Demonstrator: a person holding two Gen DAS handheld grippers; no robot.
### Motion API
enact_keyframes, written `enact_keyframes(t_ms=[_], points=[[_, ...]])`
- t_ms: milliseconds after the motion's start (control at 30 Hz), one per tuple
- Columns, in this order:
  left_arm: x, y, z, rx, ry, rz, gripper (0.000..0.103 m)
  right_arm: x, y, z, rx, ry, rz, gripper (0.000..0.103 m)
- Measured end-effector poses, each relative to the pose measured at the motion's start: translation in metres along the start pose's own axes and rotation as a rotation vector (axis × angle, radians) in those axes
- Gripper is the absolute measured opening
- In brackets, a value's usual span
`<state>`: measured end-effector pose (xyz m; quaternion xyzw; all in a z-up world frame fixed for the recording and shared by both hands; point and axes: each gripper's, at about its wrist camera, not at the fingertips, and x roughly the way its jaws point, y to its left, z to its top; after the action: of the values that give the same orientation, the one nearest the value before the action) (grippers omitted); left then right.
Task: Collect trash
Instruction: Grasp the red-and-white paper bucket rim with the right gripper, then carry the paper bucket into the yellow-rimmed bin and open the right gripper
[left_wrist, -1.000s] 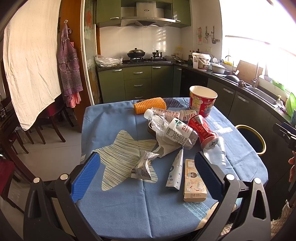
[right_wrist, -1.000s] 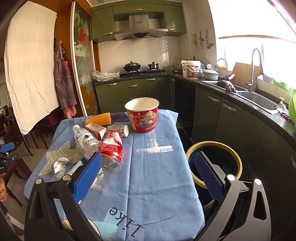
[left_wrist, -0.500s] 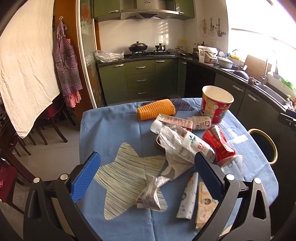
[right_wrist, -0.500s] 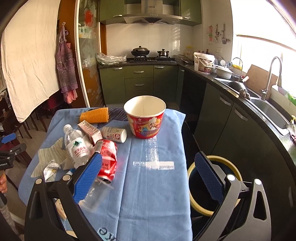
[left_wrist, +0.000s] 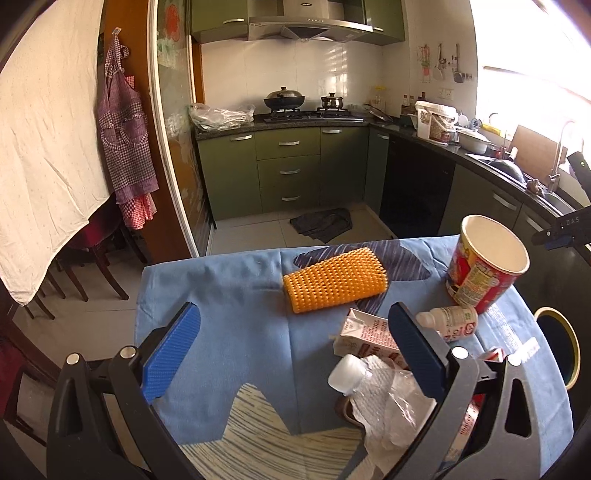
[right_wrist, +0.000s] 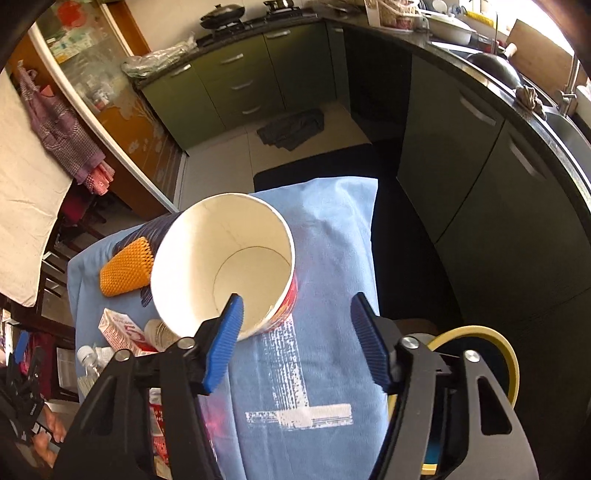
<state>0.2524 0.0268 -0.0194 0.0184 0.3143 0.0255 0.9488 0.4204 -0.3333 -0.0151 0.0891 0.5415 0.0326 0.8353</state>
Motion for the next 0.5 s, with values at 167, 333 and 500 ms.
enact_keyframes(t_ms=[167,333,500], points=[[0.03,0.015,-0.008,-0.038,0.036,0.006,0.097,0.037,0.002,0.023,0.009,0.084,-0.024,0.035],[0.04,0.024,-0.016,-0.056,0.058,0.014,0.097,0.065,0.011,0.03,-0.002,0.139,-0.05,0.016],[0.045,0.022,-0.02,-0.048,0.079,-0.007,0.097,0.071,0.012,0.027,0.005,0.128,-0.06,0.006]])
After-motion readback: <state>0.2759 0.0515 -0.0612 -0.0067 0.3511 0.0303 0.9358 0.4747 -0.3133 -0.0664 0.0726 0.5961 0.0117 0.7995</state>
